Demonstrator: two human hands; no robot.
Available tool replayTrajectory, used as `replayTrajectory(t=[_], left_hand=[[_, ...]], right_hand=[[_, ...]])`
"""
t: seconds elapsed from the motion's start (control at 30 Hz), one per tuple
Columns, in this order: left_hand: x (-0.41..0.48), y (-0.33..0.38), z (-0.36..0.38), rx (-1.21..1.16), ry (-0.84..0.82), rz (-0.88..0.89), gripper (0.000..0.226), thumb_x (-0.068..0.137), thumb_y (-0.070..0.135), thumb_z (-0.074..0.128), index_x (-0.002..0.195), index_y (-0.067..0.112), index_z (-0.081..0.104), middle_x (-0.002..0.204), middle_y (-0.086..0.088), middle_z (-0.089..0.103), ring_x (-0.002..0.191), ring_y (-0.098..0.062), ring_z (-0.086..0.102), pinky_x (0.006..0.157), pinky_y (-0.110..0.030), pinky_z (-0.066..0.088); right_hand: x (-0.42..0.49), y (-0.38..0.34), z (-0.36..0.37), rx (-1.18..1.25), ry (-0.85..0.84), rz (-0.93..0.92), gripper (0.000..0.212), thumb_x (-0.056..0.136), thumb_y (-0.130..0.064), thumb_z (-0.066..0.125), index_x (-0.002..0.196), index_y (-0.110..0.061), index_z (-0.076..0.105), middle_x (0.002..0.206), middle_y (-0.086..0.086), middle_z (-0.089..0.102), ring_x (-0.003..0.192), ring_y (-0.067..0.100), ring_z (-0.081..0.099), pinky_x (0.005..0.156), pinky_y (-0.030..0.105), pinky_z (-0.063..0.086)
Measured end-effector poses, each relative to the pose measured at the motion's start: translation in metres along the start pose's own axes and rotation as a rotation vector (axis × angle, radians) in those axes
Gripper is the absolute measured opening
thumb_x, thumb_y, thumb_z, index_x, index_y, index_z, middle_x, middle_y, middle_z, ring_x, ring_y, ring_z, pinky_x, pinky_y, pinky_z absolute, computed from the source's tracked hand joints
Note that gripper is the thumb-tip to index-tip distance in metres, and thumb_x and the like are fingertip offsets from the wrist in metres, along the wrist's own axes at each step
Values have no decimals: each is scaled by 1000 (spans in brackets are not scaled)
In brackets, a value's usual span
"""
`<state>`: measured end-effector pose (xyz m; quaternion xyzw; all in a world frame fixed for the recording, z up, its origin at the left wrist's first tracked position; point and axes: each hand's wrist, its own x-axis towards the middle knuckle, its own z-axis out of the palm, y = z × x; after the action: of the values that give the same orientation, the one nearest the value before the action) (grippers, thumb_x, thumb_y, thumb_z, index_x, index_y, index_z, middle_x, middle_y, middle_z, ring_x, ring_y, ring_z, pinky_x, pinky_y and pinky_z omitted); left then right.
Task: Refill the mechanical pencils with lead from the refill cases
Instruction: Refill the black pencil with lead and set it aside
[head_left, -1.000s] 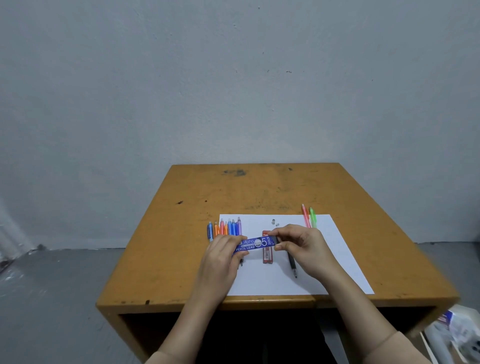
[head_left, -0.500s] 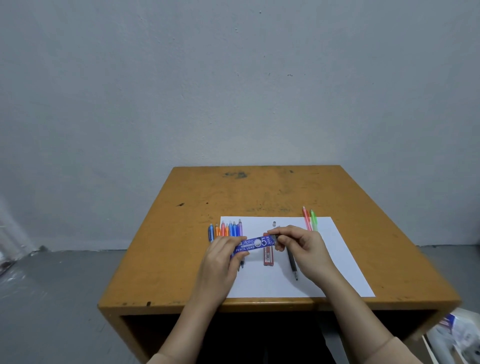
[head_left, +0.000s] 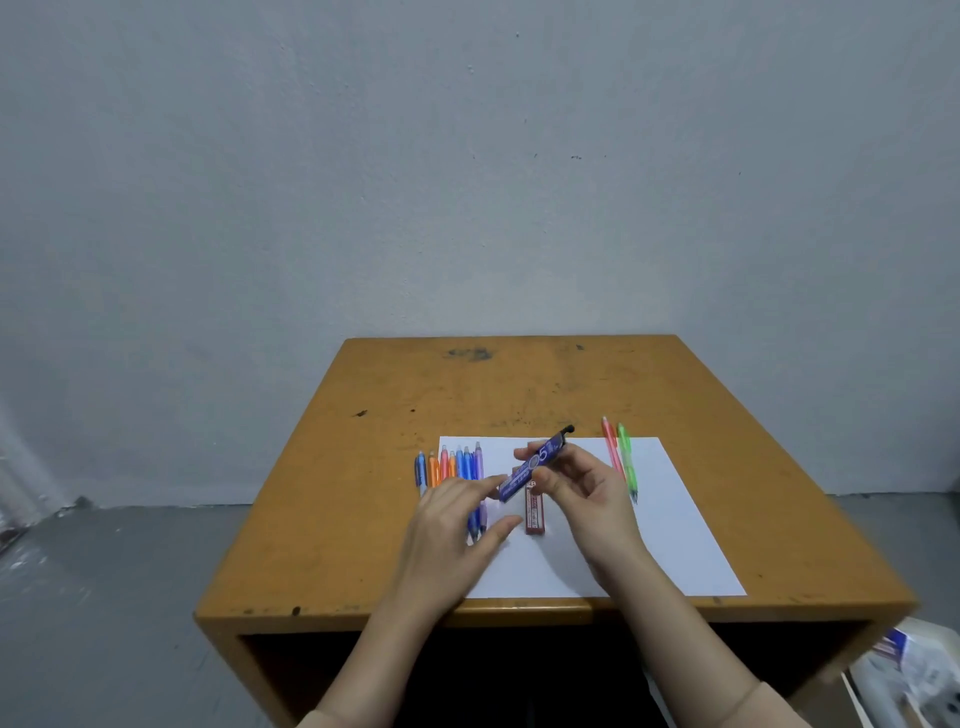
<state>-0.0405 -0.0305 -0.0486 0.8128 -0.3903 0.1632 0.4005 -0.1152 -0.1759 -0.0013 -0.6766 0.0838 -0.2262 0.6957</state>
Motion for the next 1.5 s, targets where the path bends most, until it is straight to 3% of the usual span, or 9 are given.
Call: replayTrajectory(t=[0.13, 0.23, 0.37, 0.47, 0.67, 0.8, 1.0, 1.33, 1.5], left_hand=[[6, 16, -9, -255, 45, -302, 33, 90, 36, 58, 121, 26, 62, 109, 20, 62, 106, 3, 54, 90, -16, 44], [11, 29, -14, -501, 65, -484, 38, 90, 44, 48, 118, 24, 65, 108, 15, 67, 106, 2, 58, 85, -13, 45], [18, 46, -17, -767, 112, -627, 39, 101, 37, 33, 109, 20, 67, 100, 6, 72, 96, -4, 66, 84, -21, 47], [20, 51, -19, -945, 111, -709, 48, 101, 42, 27, 103, 17, 68, 99, -1, 74, 97, -11, 68, 87, -31, 46], [19, 58, -22, -1141, 124, -780, 58, 100, 46, 24, 107, 8, 67, 101, -8, 73, 100, -18, 68, 91, -31, 45], [21, 61, -24, -1205, 84, -799, 60, 100, 47, 23, 107, 7, 66, 102, -10, 73, 100, -18, 68, 87, -30, 44], [21, 62, -30, -1248, 13, -817, 66, 99, 51, 22, 105, 4, 67, 103, -13, 72, 101, -21, 68, 92, -31, 45], [25, 67, -38, -1198, 15, -804, 64, 99, 49, 22, 104, 3, 67, 103, -13, 72, 101, -22, 68, 91, -31, 45], [27, 69, -40, -1192, -13, -825, 66, 99, 50, 23, 107, 0, 65, 101, -14, 72, 98, -21, 69, 91, -31, 46]], right_hand=[[5, -6, -3, -187, 20, -123, 34, 87, -3, 63, 101, -34, 64, 93, -13, 71, 95, 3, 65, 81, 17, 52], [8, -10, -6, -429, -10, -263, 40, 88, -7, 64, 105, -42, 60, 102, -17, 62, 99, -7, 56, 78, 8, 45], [13, -13, -9, -735, -2, -522, 48, 84, 9, 61, 119, -24, 65, 101, -1, 50, 98, -7, 47, 82, -4, 32], [18, -13, -15, -861, -26, -711, 61, 76, 23, 54, 124, -13, 63, 104, 6, 49, 99, -6, 42, 88, 0, 37], [25, -25, -22, -912, -73, -807, 86, 71, 29, 49, 142, -18, 40, 105, 6, 54, 99, 12, 48, 89, 8, 43], [24, -30, -25, -840, -111, -811, 88, 75, 25, 56, 146, -20, 29, 101, 4, 55, 91, 15, 53, 86, 9, 45], [32, -22, -32, -1045, -175, -903, 60, 69, 27, 61, 119, -7, 64, 105, 10, 59, 98, 22, 56, 74, 32, 54], [29, -31, -30, -1078, -185, -931, 77, 75, 24, 52, 144, -5, 36, 104, 9, 58, 92, 23, 53, 74, 37, 52], [35, -31, -36, -1193, -163, -1057, 58, 71, 22, 49, 121, -3, 64, 102, 15, 63, 97, 30, 59, 73, 37, 52]])
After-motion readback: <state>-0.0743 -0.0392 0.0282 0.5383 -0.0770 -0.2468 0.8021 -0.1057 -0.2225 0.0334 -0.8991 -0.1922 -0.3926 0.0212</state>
